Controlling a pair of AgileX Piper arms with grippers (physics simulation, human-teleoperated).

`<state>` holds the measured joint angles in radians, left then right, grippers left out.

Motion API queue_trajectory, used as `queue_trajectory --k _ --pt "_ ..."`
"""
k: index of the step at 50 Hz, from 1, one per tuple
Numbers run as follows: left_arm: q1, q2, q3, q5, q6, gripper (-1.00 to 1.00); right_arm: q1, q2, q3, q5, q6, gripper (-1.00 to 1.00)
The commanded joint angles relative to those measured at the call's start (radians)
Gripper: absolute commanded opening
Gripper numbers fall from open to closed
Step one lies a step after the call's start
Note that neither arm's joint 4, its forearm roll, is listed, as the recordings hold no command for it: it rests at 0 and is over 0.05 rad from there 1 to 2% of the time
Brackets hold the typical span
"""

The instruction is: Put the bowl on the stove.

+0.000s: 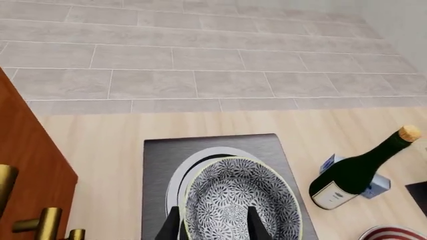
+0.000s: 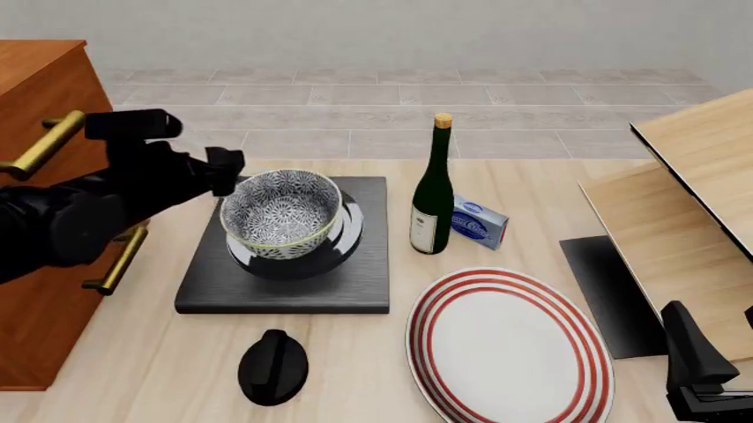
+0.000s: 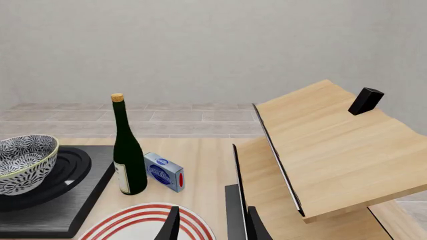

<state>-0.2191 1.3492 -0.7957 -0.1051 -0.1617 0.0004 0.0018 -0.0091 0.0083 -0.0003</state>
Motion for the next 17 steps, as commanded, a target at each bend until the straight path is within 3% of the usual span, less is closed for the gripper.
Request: queue_trajectory --k 1,17 --pt "0.019 -0.038 0.023 -0.001 -0.010 1.00 0.000 0.000 0.000 0.000 0.000 1.00" --pt "0.005 -0.175 0.058 0.062 -0.013 1.00 0.000 0.000 0.000 0.000 0.000 1.00"
